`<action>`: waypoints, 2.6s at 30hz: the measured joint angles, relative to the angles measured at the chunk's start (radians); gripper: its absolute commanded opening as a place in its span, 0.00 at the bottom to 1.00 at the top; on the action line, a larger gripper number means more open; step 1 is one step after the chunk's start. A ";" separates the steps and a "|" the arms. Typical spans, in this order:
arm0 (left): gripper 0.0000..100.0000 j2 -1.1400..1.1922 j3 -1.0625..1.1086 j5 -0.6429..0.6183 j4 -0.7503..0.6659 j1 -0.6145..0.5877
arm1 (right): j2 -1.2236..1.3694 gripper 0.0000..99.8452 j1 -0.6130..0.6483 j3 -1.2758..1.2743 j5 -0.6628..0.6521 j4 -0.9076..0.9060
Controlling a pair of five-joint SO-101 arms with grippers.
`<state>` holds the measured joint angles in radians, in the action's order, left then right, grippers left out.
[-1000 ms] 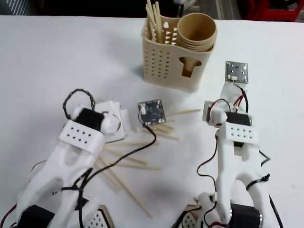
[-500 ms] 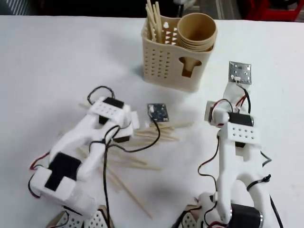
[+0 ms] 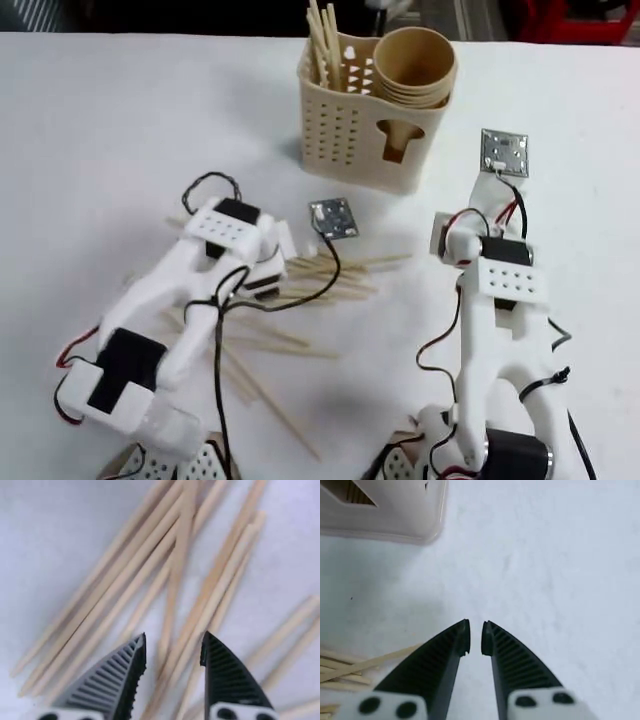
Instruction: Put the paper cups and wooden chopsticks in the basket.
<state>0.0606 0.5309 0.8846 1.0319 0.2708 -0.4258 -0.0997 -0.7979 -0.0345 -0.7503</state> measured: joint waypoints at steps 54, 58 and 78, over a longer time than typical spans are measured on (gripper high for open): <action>0.02 0.018 -0.517 -0.129 0.549 0.123 | 0.000 0.05 -0.020 0.000 0.000 0.000; 0.02 -0.044 -0.543 -0.129 0.583 0.123 | 0.000 0.05 -0.020 0.000 0.000 0.000; 0.02 -0.109 -1.140 -0.270 0.578 0.143 | 0.000 0.05 -0.020 0.000 0.000 0.000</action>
<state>-0.0483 -0.6091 0.6145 1.6103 0.4135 -0.4258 -0.1197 -0.7979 -0.0345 -0.7503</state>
